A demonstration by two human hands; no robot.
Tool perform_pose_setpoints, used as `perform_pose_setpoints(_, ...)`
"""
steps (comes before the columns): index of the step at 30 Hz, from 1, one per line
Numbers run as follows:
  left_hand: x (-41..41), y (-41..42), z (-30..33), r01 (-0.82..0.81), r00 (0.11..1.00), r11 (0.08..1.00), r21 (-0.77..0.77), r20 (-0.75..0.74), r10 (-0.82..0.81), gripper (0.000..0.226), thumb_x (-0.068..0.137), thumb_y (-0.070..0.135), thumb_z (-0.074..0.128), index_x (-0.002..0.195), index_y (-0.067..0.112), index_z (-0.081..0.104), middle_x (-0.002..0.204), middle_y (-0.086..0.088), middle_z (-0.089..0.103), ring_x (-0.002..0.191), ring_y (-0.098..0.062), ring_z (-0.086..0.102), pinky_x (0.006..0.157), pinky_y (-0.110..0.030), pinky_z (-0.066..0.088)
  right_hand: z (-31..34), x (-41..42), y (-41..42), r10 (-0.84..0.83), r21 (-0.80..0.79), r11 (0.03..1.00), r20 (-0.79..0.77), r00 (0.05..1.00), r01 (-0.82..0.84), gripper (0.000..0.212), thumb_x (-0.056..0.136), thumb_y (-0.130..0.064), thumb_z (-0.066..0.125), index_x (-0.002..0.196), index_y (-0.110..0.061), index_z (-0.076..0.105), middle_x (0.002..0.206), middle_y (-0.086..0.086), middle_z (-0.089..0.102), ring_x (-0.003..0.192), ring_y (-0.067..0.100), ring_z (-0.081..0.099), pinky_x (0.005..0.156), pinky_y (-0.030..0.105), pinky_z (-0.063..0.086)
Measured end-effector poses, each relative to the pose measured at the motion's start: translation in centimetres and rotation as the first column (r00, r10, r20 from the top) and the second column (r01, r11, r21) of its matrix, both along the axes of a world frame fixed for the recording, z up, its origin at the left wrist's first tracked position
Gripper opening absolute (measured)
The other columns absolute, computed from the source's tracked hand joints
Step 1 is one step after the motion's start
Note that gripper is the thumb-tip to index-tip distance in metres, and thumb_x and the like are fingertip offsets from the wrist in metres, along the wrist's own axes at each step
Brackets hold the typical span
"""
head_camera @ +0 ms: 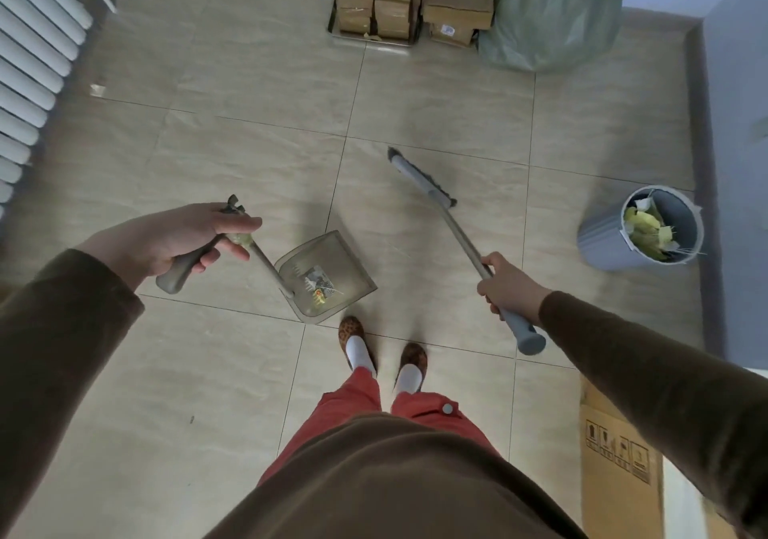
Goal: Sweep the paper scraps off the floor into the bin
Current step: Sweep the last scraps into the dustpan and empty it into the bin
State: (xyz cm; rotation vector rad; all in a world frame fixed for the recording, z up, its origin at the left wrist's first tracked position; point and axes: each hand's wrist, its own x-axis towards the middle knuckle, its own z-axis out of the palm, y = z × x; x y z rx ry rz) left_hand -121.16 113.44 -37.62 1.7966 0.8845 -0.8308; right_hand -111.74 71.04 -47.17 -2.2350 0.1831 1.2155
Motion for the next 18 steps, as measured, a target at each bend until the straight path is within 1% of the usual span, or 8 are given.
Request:
perform_pose_setpoints(2, -0.7, -2.0, -0.7, -0.007, 1.000, 1.000, 0.012, -0.013, 0.008, 0.037, 0.094, 0.041, 0.063, 0.115, 0.011, 0.058, 0.103, -0.019, 0.074, 0.046, -0.015, 0.034, 0.044, -0.027, 0.035, -1.1, -0.3, -0.3, 0.015, -0.032, 0.999, -0.015, 1.000, -0.015, 0.040, 0.093, -0.007, 0.046, 0.131, -0.016, 0.035, 0.103, 0.015, 0.054, 0.063, 0.020, 0.054, 0.045, 0.026, 0.047)
perform_pose_setpoints(5, -1.9, -4.7, -2.4, -0.053, 0.998, 0.998, 0.023, -0.024, 0.053, 0.036, 0.095, 0.039, 0.063, 0.117, 0.011, 0.058, 0.104, -0.020, 0.074, 0.047, -0.015, 0.037, 0.046, -0.026, 0.037, -2.6, -2.6, -0.1, 0.042, -0.069, 0.996, -0.078, 0.996, -0.048, 0.041, 0.093, -0.005, 0.045, 0.130, -0.016, 0.034, 0.105, 0.016, 0.052, 0.067, 0.021, 0.053, 0.048, 0.028, 0.048)
perform_pose_setpoints(8, -3.1, -5.6, -3.3, -0.131, 0.991, 0.991, 0.026, -0.022, 0.131, 0.037, 0.093, 0.039, 0.064, 0.117, 0.011, 0.058, 0.102, -0.021, 0.075, 0.047, -0.016, 0.037, 0.049, -0.026, 0.036, -3.2, -7.1, 0.1, 0.123, -0.080, 0.987, -0.194, 0.973, -0.140, 0.041, 0.090, -0.003, 0.044, 0.128, -0.016, 0.035, 0.103, 0.018, 0.052, 0.062, 0.020, 0.052, 0.047, 0.028, 0.048)
perform_pose_setpoints(9, -3.5, -5.6, -3.5, -0.143, 0.989, 0.989, 0.025, -0.024, 0.144, 0.039, 0.093, 0.039, 0.065, 0.119, 0.011, 0.058, 0.101, -0.021, 0.075, 0.047, -0.017, 0.037, 0.050, -0.026, 0.036, -2.6, -8.4, -0.2, 0.134, -0.069, 0.986, -0.234, 0.963, -0.154, 0.041, 0.091, -0.003, 0.044, 0.128, -0.017, 0.035, 0.101, 0.017, 0.052, 0.058, 0.018, 0.051, 0.044, 0.025, 0.046)
perform_pose_setpoints(11, -4.3, -5.3, -3.5, -0.157, 0.987, 0.988, 0.017, -0.025, 0.157, 0.042, 0.092, 0.040, 0.065, 0.121, 0.009, 0.057, 0.102, -0.021, 0.075, 0.049, -0.017, 0.037, 0.051, -0.027, 0.036, -0.7, -9.6, -1.6, 0.143, -0.043, 0.986, -0.308, 0.940, -0.164, 0.045, 0.091, -0.005, 0.047, 0.131, -0.023, 0.036, 0.088, 0.011, 0.054, 0.052, 0.013, 0.047, 0.040, 0.022, 0.042)
perform_pose_setpoints(13, -4.9, -5.1, -3.4, -0.155, 0.988, 0.988, 0.006, -0.013, 0.155, 0.044, 0.092, 0.040, 0.065, 0.121, 0.009, 0.056, 0.103, -0.022, 0.074, 0.051, -0.018, 0.036, 0.051, -0.028, 0.036, 2.0, -9.7, -3.5, 0.134, -0.002, 0.990, -0.342, 0.930, -0.144, 0.048, 0.090, -0.007, 0.052, 0.133, -0.026, 0.040, 0.073, 0.007, 0.055, 0.045, 0.012, 0.046, 0.040, 0.021, 0.039)
perform_pose_setpoints(14, -5.4, -5.1, -3.4, -0.148, 0.989, 0.989, -0.002, -0.005, 0.148, 0.045, 0.092, 0.040, 0.065, 0.122, 0.008, 0.056, 0.104, -0.022, 0.074, 0.051, -0.018, 0.036, 0.051, -0.028, 0.036, 3.5, -10.0, -4.4, 0.131, 0.020, 0.991, -0.351, 0.927, -0.132, 0.048, 0.090, -0.008, 0.053, 0.133, -0.026, 0.042, 0.069, 0.005, 0.055, 0.043, 0.012, 0.046, 0.041, 0.022, 0.038)
perform_pose_setpoints(18, -7.4, -4.5, -3.5, -0.143, 0.990, 0.989, -0.035, 0.002, 0.143, 0.046, 0.092, 0.041, 0.066, 0.122, 0.008, 0.056, 0.107, -0.024, 0.073, 0.053, -0.018, 0.036, 0.052, -0.028, 0.037, 8.0, -13.1, -5.8, 0.088, 0.028, 0.996, -0.332, 0.939, -0.084, 0.042, 0.090, -0.012, 0.053, 0.123, -0.037, 0.046, 0.066, 0.004, 0.054, 0.043, 0.012, 0.045, 0.040, 0.022, 0.038)
